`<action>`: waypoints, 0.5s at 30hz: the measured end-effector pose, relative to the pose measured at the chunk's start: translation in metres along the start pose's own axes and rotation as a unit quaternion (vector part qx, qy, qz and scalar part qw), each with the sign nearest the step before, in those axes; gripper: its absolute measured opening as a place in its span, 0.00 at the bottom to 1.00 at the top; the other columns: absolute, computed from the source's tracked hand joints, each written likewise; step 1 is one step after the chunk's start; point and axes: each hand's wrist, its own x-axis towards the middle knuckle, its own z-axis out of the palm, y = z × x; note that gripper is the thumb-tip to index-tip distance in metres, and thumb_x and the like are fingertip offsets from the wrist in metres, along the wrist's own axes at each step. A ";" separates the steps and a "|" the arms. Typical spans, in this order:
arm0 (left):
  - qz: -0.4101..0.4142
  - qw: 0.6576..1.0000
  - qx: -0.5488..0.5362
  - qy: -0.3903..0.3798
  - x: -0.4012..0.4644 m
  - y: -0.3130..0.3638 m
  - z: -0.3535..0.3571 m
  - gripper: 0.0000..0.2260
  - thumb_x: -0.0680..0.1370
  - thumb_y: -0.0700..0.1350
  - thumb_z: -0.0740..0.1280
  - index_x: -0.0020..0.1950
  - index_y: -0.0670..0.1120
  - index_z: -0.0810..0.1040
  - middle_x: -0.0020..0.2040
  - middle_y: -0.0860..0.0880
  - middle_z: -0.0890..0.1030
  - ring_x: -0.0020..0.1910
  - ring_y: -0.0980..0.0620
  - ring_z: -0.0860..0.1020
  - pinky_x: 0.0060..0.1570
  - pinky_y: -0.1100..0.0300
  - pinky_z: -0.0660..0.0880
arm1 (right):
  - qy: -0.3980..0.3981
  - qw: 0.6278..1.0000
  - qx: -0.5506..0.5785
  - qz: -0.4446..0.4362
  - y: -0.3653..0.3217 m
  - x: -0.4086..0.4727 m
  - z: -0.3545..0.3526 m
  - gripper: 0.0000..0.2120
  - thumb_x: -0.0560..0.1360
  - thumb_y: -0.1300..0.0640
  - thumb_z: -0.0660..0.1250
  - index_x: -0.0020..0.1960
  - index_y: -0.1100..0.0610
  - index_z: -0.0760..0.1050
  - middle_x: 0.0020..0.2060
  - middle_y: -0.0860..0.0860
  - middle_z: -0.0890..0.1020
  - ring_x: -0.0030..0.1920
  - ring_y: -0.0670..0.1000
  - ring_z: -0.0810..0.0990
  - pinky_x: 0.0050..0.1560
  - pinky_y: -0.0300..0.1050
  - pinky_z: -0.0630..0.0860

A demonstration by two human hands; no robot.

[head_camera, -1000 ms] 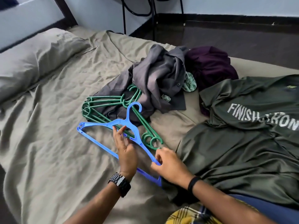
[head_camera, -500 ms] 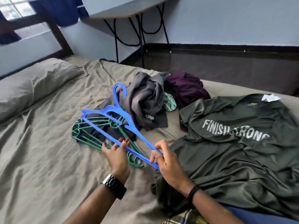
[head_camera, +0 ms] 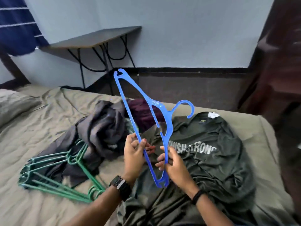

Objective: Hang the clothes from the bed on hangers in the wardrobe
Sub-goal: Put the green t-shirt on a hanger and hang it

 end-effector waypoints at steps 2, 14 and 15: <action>-0.036 0.998 0.017 -0.043 0.002 -0.011 0.028 0.06 0.80 0.35 0.62 0.48 0.44 0.67 0.31 0.48 0.78 0.30 0.51 0.80 0.33 0.55 0.79 | 0.055 0.998 -0.013 0.019 0.000 0.007 -0.028 0.25 0.71 0.81 0.52 0.58 0.58 0.71 0.40 0.54 0.77 0.32 0.42 0.78 0.36 0.34 0.74; -0.180 0.972 0.004 -0.152 0.021 -0.050 0.149 0.06 0.82 0.40 0.59 0.58 0.45 0.66 0.39 0.45 0.79 0.35 0.49 0.79 0.32 0.58 0.78 | 0.265 0.956 -0.117 0.037 0.018 0.018 -0.176 0.13 0.79 0.57 0.65 0.37 0.61 0.72 0.27 0.51 0.67 0.27 0.45 0.64 0.29 0.38 0.62; -0.194 0.967 0.003 -0.164 0.025 -0.052 0.156 0.06 0.82 0.39 0.60 0.58 0.44 0.66 0.38 0.45 0.79 0.34 0.50 0.79 0.32 0.57 0.78 | 0.280 0.948 -0.148 0.023 0.019 0.016 -0.185 0.15 0.78 0.55 0.65 0.37 0.62 0.70 0.28 0.51 0.67 0.29 0.46 0.64 0.32 0.41 0.63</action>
